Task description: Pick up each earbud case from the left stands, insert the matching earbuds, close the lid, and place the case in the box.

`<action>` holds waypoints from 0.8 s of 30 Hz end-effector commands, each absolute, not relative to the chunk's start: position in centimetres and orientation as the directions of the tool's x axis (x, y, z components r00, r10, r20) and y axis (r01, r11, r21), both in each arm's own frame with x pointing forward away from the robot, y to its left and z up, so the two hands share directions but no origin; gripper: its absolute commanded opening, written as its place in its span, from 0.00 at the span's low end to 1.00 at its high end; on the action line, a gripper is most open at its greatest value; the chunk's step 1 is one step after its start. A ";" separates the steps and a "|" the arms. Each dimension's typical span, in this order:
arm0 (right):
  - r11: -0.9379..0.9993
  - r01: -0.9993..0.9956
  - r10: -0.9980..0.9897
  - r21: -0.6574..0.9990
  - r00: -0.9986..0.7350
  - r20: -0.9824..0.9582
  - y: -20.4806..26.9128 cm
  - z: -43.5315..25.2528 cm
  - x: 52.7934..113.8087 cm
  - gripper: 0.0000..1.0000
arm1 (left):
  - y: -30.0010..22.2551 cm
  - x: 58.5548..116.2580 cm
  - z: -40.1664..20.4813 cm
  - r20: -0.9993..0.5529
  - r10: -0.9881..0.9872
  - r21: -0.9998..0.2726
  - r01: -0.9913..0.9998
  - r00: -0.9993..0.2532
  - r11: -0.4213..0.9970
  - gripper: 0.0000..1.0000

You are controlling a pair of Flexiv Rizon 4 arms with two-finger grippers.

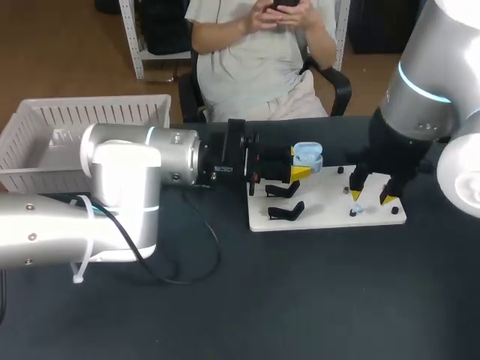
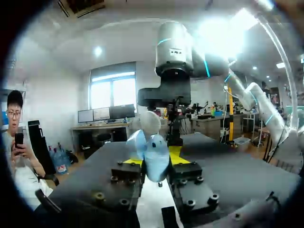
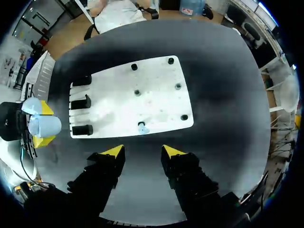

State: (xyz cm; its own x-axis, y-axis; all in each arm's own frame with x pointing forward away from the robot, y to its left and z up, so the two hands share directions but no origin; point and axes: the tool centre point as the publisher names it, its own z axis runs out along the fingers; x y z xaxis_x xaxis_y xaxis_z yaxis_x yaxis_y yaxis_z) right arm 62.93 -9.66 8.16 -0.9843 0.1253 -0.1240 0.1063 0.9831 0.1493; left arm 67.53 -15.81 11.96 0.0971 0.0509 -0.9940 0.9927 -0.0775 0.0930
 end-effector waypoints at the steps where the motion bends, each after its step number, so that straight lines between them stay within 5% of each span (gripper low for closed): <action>1: 0.986 0.089 0.105 0.141 -0.988 -0.114 -9.9 7.1 63.8 0.48 | -15.8 67.4 12.0 -0.994 0.052 0.095 0.993 0.099 -0.072 0.00; 24: 0.993 -0.019 -0.010 0.119 -0.997 -0.079 -9.6 4.1 64.7 0.40 | -15.8 67.4 12.0 -0.994 0.052 0.095 0.993 0.099 -0.072 0.00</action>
